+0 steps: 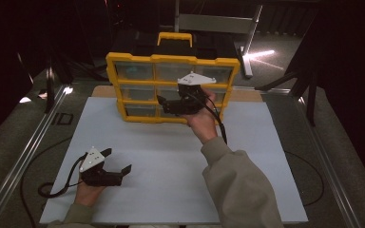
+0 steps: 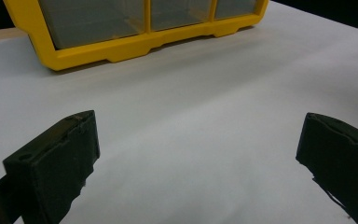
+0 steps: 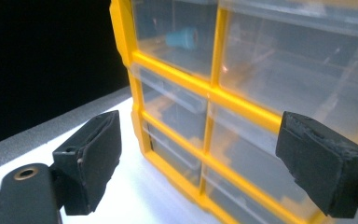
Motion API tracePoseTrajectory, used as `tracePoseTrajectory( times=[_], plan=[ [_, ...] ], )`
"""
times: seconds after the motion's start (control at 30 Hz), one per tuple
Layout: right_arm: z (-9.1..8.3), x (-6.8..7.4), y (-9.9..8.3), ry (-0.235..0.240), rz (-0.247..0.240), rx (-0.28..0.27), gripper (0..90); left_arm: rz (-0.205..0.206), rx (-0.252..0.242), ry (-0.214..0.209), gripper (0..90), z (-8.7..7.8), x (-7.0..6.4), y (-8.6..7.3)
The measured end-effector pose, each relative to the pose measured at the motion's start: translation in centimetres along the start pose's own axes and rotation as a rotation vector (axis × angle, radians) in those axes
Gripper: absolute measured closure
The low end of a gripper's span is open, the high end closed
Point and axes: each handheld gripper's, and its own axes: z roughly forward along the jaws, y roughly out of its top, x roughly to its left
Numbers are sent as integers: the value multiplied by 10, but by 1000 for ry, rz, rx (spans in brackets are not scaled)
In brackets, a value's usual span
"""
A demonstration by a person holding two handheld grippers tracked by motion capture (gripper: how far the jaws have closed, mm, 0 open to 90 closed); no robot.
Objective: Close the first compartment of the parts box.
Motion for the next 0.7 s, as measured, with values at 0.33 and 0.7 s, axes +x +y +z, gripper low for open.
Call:
tracePoseTrajectory(
  times=[0.33,0.7],
  plan=[
    [-23,3,-27,-44,-34,17,138,-2,-2,-1,1,0,-1,0],
    [-57,-5,-61,-118,0,27,136,4,2,8,1,-1,0,0]
  ],
)
